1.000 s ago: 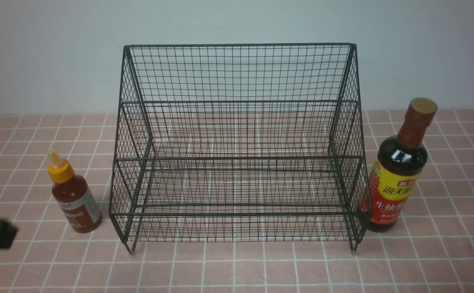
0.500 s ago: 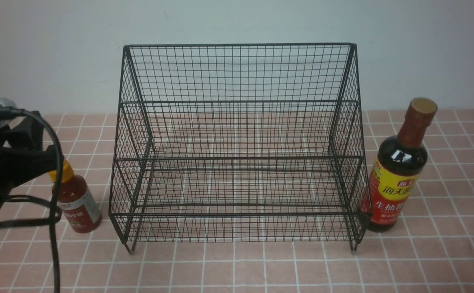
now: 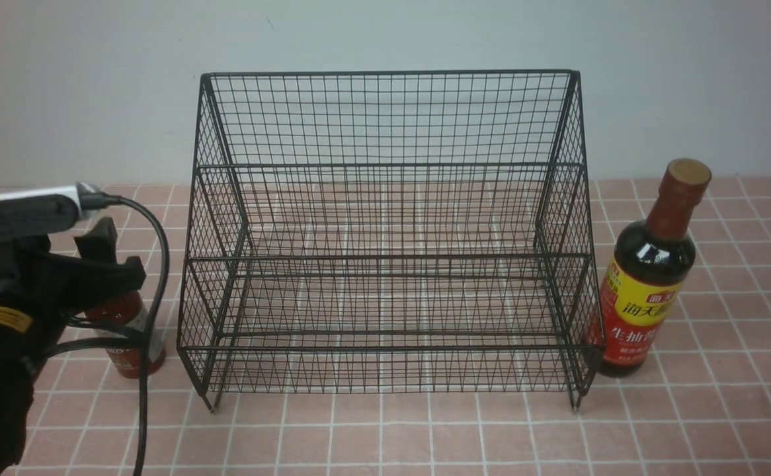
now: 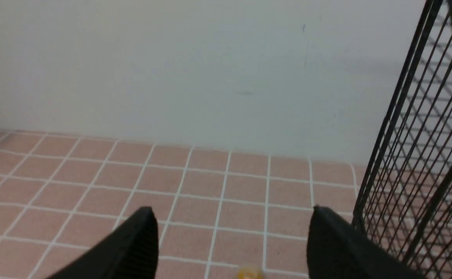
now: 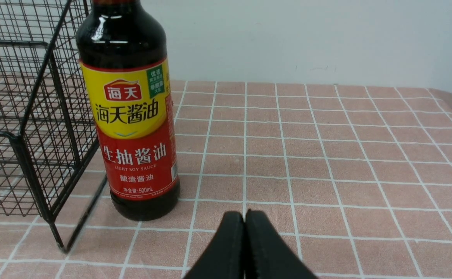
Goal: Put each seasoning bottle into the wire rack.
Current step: Use the left arm to grab the condiment bottle closest to it, then use the left arm to put the condiment bottle back on the shelf
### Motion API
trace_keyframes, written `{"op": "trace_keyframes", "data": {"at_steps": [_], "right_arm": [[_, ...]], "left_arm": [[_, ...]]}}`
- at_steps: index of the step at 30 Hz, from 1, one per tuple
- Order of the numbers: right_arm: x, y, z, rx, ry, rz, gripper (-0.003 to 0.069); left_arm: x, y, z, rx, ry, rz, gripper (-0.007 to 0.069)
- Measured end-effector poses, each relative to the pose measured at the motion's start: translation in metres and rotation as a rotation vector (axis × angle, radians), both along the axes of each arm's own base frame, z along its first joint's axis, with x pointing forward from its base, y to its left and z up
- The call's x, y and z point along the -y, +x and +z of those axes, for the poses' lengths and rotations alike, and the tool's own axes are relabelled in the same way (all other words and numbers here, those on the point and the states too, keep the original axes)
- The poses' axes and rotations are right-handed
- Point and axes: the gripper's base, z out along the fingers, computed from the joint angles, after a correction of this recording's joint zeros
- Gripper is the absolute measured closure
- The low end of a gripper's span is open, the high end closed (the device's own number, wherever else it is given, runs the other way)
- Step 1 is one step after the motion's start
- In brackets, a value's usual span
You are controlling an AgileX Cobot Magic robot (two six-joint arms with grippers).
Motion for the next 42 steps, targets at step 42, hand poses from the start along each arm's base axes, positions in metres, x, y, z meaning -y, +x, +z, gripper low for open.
{"op": "trace_keyframes", "data": {"at_steps": [42], "right_arm": [[0.0,0.0,0.0,0.0,0.0,0.0,0.067]], "left_arm": [[0.048,-0.072,0.124,0.025,-0.01,-0.42,0.0349]]}}
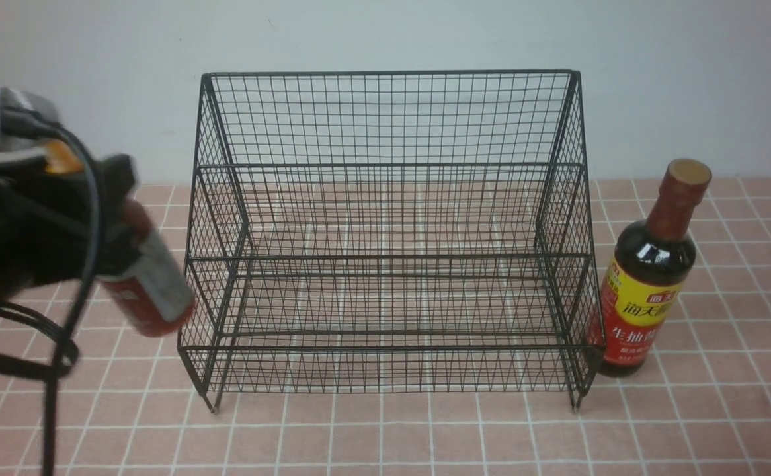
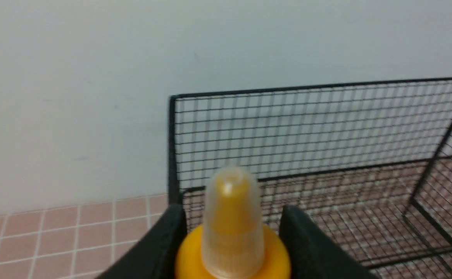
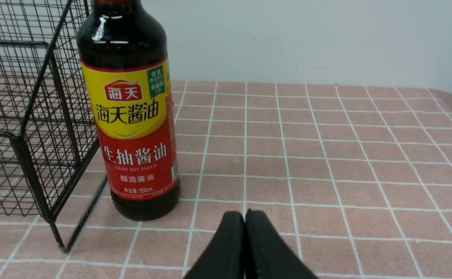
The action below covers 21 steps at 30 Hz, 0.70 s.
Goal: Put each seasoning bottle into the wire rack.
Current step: Use the left arm to put the condiment bottle back on the shelf
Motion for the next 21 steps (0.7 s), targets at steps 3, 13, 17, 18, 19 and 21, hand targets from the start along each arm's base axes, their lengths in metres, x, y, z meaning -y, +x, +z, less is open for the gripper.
{"op": "trace_keyframes", "data": {"at_steps": [3,13,17,18,19,21], "right_arm": [[0.0,0.0,0.0,0.0,0.0,0.0,0.067],[0.0,0.0,0.0,0.0,0.0,0.0,0.067],[0.0,0.0,0.0,0.0,0.0,0.0,0.067],[0.0,0.0,0.0,0.0,0.0,0.0,0.067],[0.0,0.0,0.0,0.0,0.0,0.0,0.067],[0.0,0.0,0.0,0.0,0.0,0.0,0.067]], "left_arm": [[0.015,0.007,-0.008,-0.02,0.002,-0.05,0.0349],[0.04,0.048,-0.042,-0.056,-0.039,-0.016,0.0349],[0.043,0.055,-0.052,-0.079,-0.021,-0.008,0.0349],[0.043,0.056,-0.055,-0.085,-0.017,-0.008,0.0349],[0.044,0.057,-0.057,-0.092,-0.013,-0.007,0.0349],[0.045,0.059,-0.061,-0.107,-0.006,-0.007,0.0349]]}}
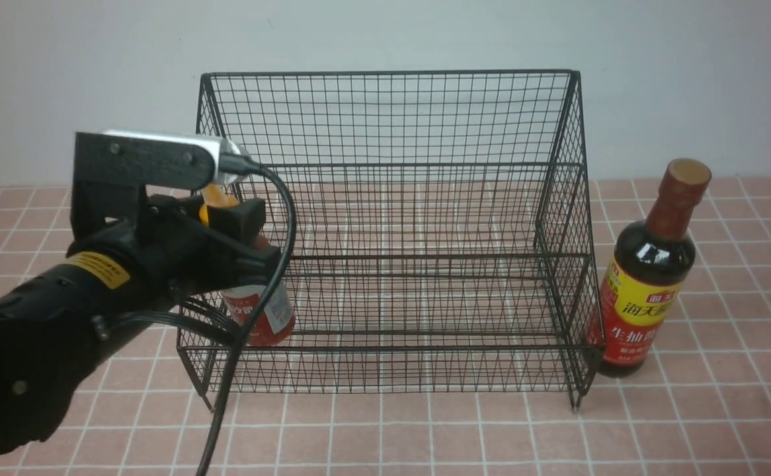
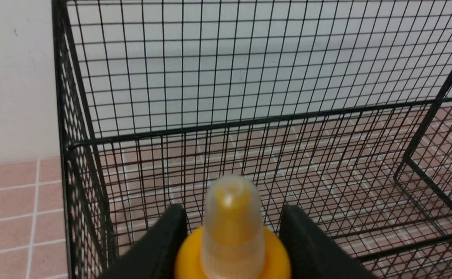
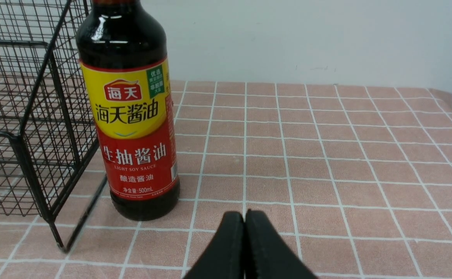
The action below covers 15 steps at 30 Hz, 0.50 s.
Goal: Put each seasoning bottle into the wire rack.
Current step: Use the left arm to put the condiment bottle back on the shelf
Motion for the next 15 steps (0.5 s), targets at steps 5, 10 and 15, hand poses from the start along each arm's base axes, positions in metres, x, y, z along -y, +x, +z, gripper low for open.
{"op": "trace_keyframes", "data": {"at_steps": [5,10,15], "right_arm": [[0.0,0.0,0.0,0.0,0.0,0.0,0.067],[0.0,0.0,0.0,0.0,0.0,0.0,0.067],[0.0,0.0,0.0,0.0,0.0,0.0,0.067]], "left_arm": [[0.003,0.003,-0.012,-0.07,0.025,-0.016,0.0349],[0.006,0.009,-0.026,-0.121,0.053,-0.019,0.0349],[0.009,0.014,-0.036,-0.142,0.071,-0.021,0.0342]]}}
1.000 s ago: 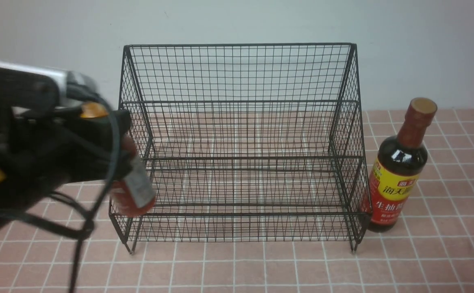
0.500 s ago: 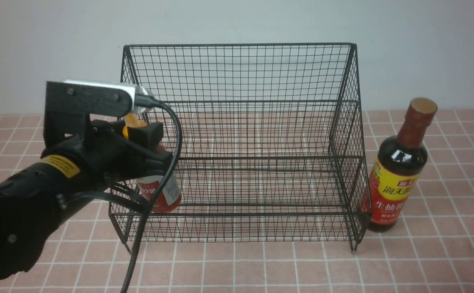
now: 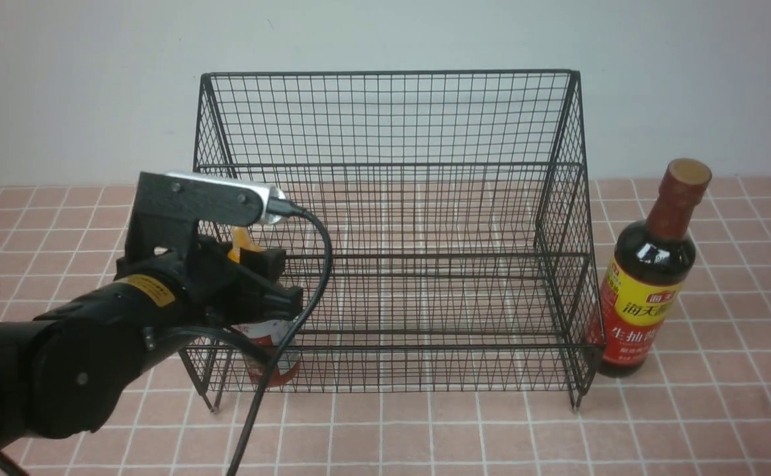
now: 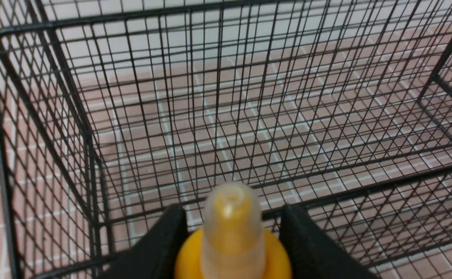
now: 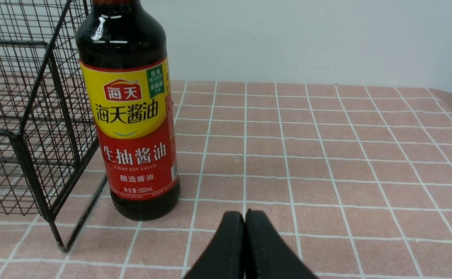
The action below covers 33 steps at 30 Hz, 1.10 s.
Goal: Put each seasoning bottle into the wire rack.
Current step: Use the left arm to put the condiment bottle back on the shelf, then use the right arm to grab the condiment bottle closest to it
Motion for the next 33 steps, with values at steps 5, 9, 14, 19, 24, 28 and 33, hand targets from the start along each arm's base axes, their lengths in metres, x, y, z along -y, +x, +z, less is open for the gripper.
{"op": "trace_keyframes", "data": {"at_steps": [5,9,14,19,24,28,33], "right_arm": [[0.0,0.0,0.0,0.0,0.0,0.0,0.067],[0.0,0.0,0.0,0.0,0.0,0.0,0.067],[0.0,0.0,0.0,0.0,0.0,0.0,0.067],[0.0,0.0,0.0,0.0,0.0,0.0,0.067],[0.0,0.0,0.0,0.0,0.0,0.0,0.067],[0.0,0.0,0.0,0.0,0.0,0.0,0.067],[0.0,0.0,0.0,0.0,0.0,0.0,0.067]], "left_arm": [[0.0,-0.001,0.001,-0.003,0.005,-0.006,0.0235],[-0.001,-0.008,0.01,0.012,0.042,-0.045,0.0153],[-0.006,-0.029,0.042,0.051,0.056,-0.115,0.0144],[-0.019,-0.073,0.086,0.084,0.006,-0.193,0.0288],[-0.036,-0.119,0.114,0.151,-0.037,-0.242,0.0526],[-0.049,-0.149,0.129,0.245,-0.068,-0.257,0.062],[-0.063,-0.179,0.143,0.363,-0.107,-0.259,0.0631]]}}
